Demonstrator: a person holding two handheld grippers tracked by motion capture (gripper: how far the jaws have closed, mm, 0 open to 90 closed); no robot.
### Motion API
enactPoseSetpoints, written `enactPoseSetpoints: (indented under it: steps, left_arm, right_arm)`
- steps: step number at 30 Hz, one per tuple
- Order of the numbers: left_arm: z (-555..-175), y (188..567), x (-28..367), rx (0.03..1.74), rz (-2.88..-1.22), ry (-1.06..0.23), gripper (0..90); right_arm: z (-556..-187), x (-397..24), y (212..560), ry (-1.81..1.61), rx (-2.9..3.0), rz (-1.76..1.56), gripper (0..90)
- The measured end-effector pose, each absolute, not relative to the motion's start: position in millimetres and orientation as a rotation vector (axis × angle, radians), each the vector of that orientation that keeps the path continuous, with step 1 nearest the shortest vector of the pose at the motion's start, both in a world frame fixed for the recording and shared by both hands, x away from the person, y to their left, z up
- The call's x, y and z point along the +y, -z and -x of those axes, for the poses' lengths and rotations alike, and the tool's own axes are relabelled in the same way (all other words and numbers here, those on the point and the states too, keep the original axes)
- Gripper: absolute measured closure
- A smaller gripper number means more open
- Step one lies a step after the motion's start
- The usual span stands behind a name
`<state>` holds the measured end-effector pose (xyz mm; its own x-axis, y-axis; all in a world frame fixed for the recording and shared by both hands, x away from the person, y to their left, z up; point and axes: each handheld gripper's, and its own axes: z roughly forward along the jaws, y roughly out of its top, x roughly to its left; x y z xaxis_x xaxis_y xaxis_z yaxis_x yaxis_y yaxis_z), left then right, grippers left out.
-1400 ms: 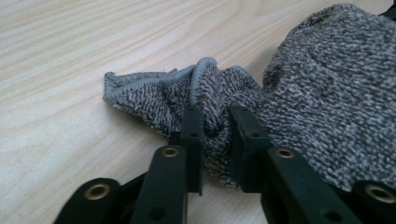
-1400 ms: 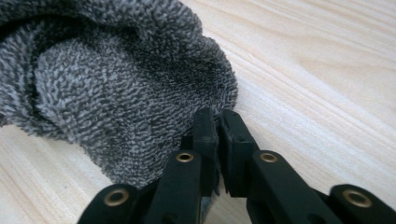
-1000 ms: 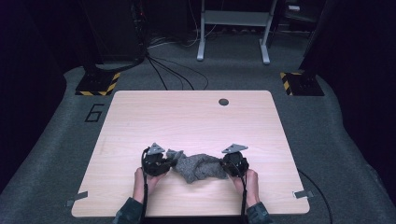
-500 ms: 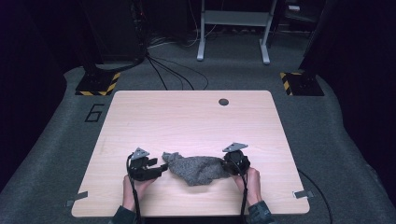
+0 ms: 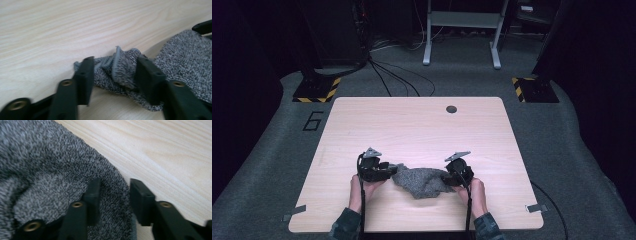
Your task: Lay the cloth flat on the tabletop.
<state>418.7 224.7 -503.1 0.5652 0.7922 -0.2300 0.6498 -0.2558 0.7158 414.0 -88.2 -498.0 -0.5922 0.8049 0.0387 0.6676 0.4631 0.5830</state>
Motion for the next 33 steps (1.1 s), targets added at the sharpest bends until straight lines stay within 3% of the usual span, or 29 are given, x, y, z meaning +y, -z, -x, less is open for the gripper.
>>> enactPoseSetpoints:
  steps: [3, 6, 15, 26, 33]
  left_arm:
    - [-419, 508, 222, 1.133, -2.007, -0.221, 78.5]
    - [-416, 509, 224, 1.129, -2.004, -0.236, 85.5]
    - [-409, 495, 241, 1.156, -1.903, -0.313, 86.6]
    - [-409, 455, 243, 1.095, -1.789, -0.377, 86.5]
    - [-399, 487, 238, 1.157, -1.873, -0.304, 85.6]
  right_arm:
    - [-415, -88, 500, -0.810, 2.467, -1.267, 78.2]
    - [-415, -88, 502, -0.804, 2.463, -1.256, 86.6]
    - [-414, -91, 489, -0.842, 2.404, -1.236, 88.9]
    - [-414, -100, 427, -0.930, 2.236, -1.122, 88.7]
    - [-407, -102, 459, -0.855, 2.348, -1.121, 82.0]
